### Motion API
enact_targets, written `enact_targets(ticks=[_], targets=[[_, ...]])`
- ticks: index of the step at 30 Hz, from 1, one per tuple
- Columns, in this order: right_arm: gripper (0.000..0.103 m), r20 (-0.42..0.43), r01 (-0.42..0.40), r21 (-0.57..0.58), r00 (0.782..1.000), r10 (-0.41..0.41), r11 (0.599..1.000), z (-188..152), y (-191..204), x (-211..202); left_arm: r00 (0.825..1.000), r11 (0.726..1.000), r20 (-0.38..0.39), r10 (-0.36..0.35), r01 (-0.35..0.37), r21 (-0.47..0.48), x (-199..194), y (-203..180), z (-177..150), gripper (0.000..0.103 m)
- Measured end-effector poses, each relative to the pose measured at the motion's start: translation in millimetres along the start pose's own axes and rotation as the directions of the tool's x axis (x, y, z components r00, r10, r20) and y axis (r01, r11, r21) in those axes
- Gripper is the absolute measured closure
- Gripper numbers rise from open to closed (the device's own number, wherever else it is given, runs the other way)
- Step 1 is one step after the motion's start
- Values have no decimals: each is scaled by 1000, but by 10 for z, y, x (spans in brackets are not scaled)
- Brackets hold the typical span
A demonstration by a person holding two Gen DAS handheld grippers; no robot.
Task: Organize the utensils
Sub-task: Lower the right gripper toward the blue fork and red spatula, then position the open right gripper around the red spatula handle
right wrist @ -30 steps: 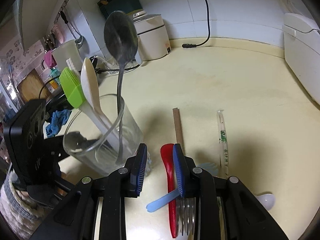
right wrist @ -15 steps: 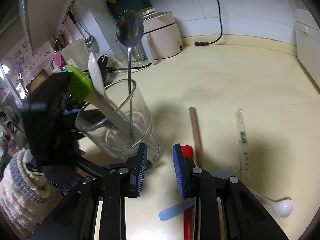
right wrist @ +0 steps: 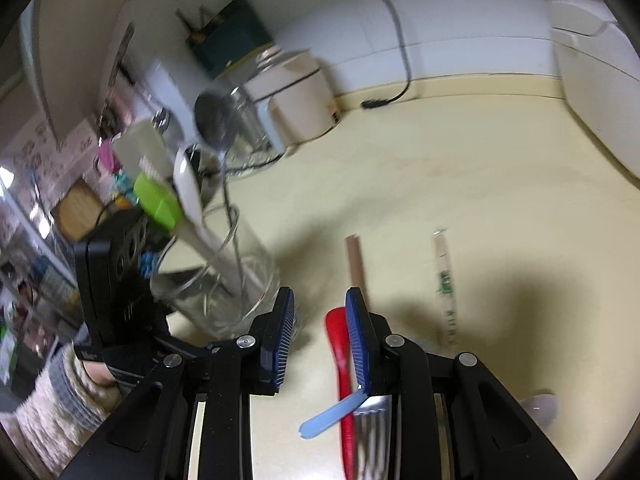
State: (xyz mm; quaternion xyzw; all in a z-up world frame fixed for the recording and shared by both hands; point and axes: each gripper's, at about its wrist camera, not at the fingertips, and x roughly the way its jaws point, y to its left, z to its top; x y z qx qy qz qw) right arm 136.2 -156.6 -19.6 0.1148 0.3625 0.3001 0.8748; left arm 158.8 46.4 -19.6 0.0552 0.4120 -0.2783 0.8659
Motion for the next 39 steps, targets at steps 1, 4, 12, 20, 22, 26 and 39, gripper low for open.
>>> enact_targets(ticks=[1, 4, 12, 20, 22, 26, 39], targets=[[75, 13, 2, 19, 1000, -3, 1000, 19, -50, -50, 1000, 1000, 0, 0, 0, 5, 3, -12, 4, 31], [75, 46, 6, 67, 999, -9, 998, 78, -188, -194, 1000, 1000, -2, 8, -8, 19, -11, -26, -27, 32], [75, 81, 75, 227, 992, -96, 971, 58, -650, -551, 999, 997, -7, 53, -52, 48, 36, -114, -21, 33], [74, 5, 57, 241, 998, -60, 969, -118, -660, -419, 999, 998, -6, 52, -52, 48, 45, -111, -16, 33], [74, -16, 44, 189, 999, -42, 981, -143, -533, -364, 999, 998, -7, 50, -49, 46, 48, -109, -13, 33], [74, -121, 40, 105, 992, -28, 994, -242, -322, -177, 999, 998, -7, 49, -49, 46, 55, -108, -8, 33], [73, -172, 169, 12, 971, -164, 986, -371, -214, 119, 999, 998, -7, 42, -42, 40, -2, -31, -85, 33]])
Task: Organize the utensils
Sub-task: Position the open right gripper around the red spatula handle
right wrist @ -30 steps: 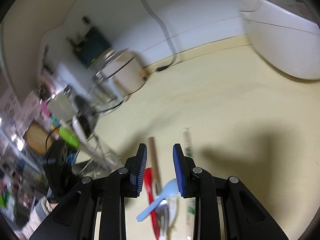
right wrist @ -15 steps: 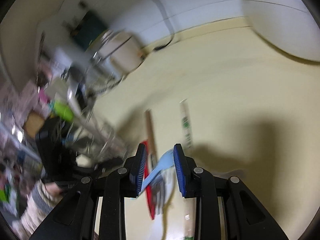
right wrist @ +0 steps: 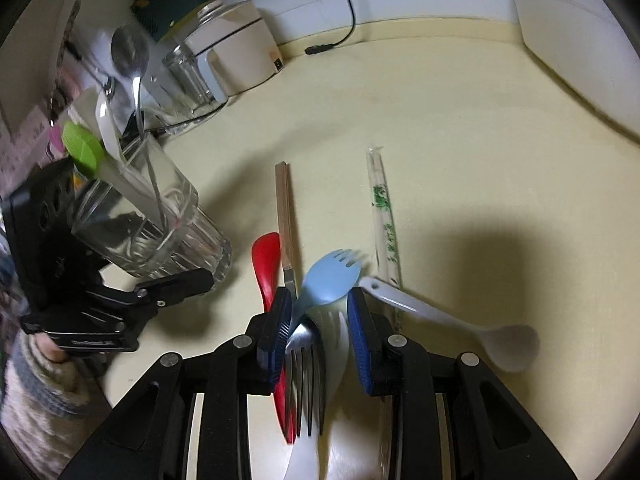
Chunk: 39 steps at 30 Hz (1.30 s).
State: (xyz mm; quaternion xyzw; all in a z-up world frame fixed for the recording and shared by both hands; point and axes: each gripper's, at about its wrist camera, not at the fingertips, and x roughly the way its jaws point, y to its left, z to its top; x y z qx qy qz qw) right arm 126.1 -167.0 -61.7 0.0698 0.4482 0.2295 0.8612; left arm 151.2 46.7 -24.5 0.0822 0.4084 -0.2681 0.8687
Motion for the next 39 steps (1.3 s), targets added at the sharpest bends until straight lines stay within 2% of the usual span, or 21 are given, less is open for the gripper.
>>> enact_targets(ticks=[5, 12, 16, 19, 22, 25, 26, 27, 30, 33, 39], targets=[[69, 28, 60, -90, 998, -58, 994, -33, 168, 38, 1000, 1000, -1, -2, 2, -2, -20, 25, -16, 33], [69, 27, 40, -87, 999, -38, 995, -14, 184, 26, 1000, 1000, -5, -15, 15, -9, -22, 42, -13, 33], [70, 43, -16, -33, 999, 18, 999, 54, 76, 43, 1000, 1000, -6, -19, 19, -10, -23, 63, -19, 32], [78, 45, -73, 19, 996, 72, 997, 88, -10, 77, 1000, 1000, -7, -19, 18, -11, -23, 63, -19, 32], [80, 37, -86, 25, 996, 85, 996, 95, -14, 89, 999, 1000, -33, -9, 9, -8, 22, 63, -18, 33], [79, 18, -31, -9, 999, 31, 999, 87, 80, 78, 999, 1000, -47, 8, -7, 7, 45, 35, -22, 33], [75, 18, -4, -34, 1000, 5, 999, 71, 129, 72, 999, 1000, -47, 6, -6, 6, 45, 39, -22, 33], [72, 16, 7, -55, 1000, -6, 998, 59, 167, 68, 999, 1000, -46, 3, -3, 2, 44, 47, -23, 33], [71, 8, 33, -128, 999, -32, 991, -9, 307, 58, 999, 1000, -45, 0, 0, -7, 39, 65, -19, 33], [71, 28, 133, -190, 991, -130, 973, -67, 368, 32, 999, 1000, -46, 3, -4, -6, 35, 69, -24, 33], [71, 39, 180, -98, 984, -177, 979, -9, 65, -49, 999, 1000, -43, -12, 11, -16, 19, 90, -44, 33]])
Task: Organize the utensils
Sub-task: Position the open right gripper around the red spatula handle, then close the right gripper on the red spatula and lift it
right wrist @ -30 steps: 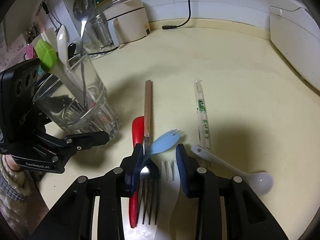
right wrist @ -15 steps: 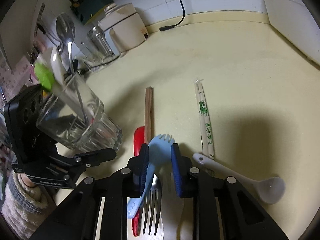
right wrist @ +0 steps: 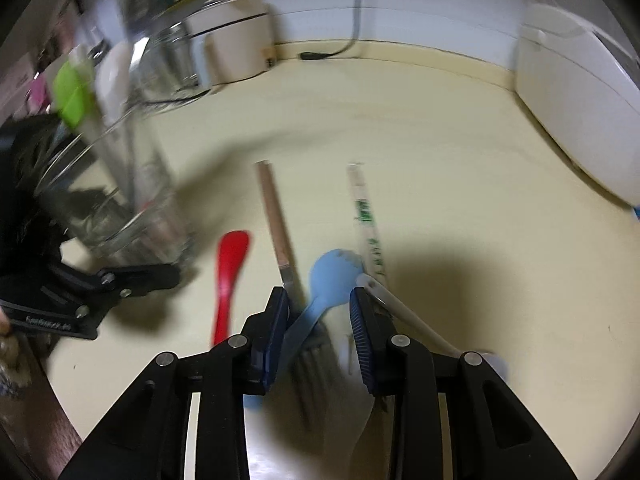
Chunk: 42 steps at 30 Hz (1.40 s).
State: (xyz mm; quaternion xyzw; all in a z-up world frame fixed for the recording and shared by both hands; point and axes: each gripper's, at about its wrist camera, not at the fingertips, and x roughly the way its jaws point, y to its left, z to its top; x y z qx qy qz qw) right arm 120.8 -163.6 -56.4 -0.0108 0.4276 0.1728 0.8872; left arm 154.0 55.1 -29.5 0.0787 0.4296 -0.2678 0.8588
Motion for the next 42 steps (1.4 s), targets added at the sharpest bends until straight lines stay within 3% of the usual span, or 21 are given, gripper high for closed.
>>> enact_targets(ticks=[5, 9, 13, 18, 21, 24, 30, 37, 40, 42], targets=[[75, 10, -32, 133, 999, 31, 991, 68, -353, 5, 1000, 1000, 2, -9, 9, -5, -10, 28, -6, 33], [75, 28, 5, 213, 1000, -12, 977, 69, -578, -37, 1000, 1000, 2, -12, 12, -8, -18, 44, -16, 33], [75, 59, -23, 215, 998, 10, 976, 82, -601, -102, 1000, 1000, 2, -12, 12, -7, -18, 44, -16, 33], [75, 65, -112, 133, 992, 105, 985, 119, -356, -72, 1000, 1000, 2, -12, 12, -7, -19, 45, -18, 33], [75, 71, -176, 47, 982, 172, 983, 131, -128, -75, 1000, 1000, 2, -12, 12, -8, -15, 43, -14, 33], [75, 81, -187, -72, 978, 193, 980, 162, 154, -85, 1000, 1000, 3, -12, 12, -7, -14, 42, -13, 33], [75, 12, -109, -245, 993, 116, 963, 200, 587, 153, 1000, 1000, 3, -12, 12, -7, -17, 47, -16, 33], [74, -44, -52, -297, 998, 41, 953, 248, 711, 372, 1000, 1000, 3, -12, 12, -7, -18, 48, -16, 33], [74, -51, -66, -293, 997, 53, 954, 256, 692, 371, 1000, 1000, 3, -13, 13, -8, -19, 48, -15, 33], [86, -50, -73, -298, 997, 61, 952, 240, 673, 361, 1000, 1000, 3, -15, 15, -10, -28, 62, -22, 33]])
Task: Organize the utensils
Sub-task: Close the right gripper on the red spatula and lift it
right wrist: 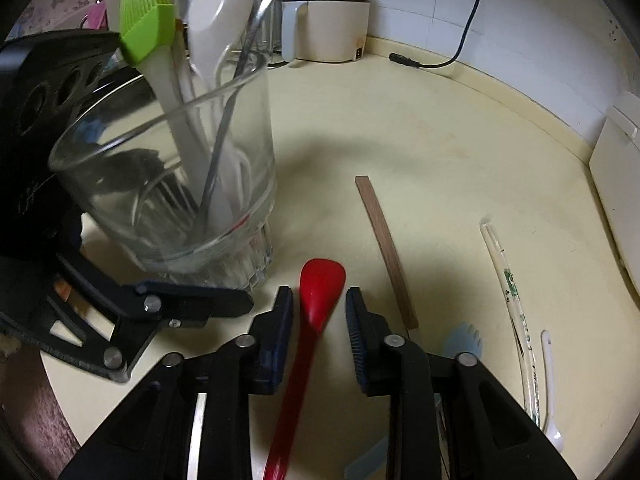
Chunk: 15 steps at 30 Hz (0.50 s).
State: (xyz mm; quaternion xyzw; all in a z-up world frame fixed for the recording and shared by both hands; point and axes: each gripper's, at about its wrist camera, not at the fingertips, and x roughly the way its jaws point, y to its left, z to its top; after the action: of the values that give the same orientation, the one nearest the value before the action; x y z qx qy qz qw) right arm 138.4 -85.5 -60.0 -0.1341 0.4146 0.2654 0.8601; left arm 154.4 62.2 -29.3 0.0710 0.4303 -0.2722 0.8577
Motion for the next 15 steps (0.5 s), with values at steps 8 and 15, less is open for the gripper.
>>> enact_targets(ticks=[8, 15], targets=[[86, 82, -10, 100, 997, 2, 995, -80, -113, -194, 1000, 1000, 0, -1, 1, 0, -3, 9, -1, 33], [87, 281, -16, 225, 959, -49, 974, -149, -360, -715, 1000, 1000, 0, -1, 1, 0, -1, 6, 2, 33]])
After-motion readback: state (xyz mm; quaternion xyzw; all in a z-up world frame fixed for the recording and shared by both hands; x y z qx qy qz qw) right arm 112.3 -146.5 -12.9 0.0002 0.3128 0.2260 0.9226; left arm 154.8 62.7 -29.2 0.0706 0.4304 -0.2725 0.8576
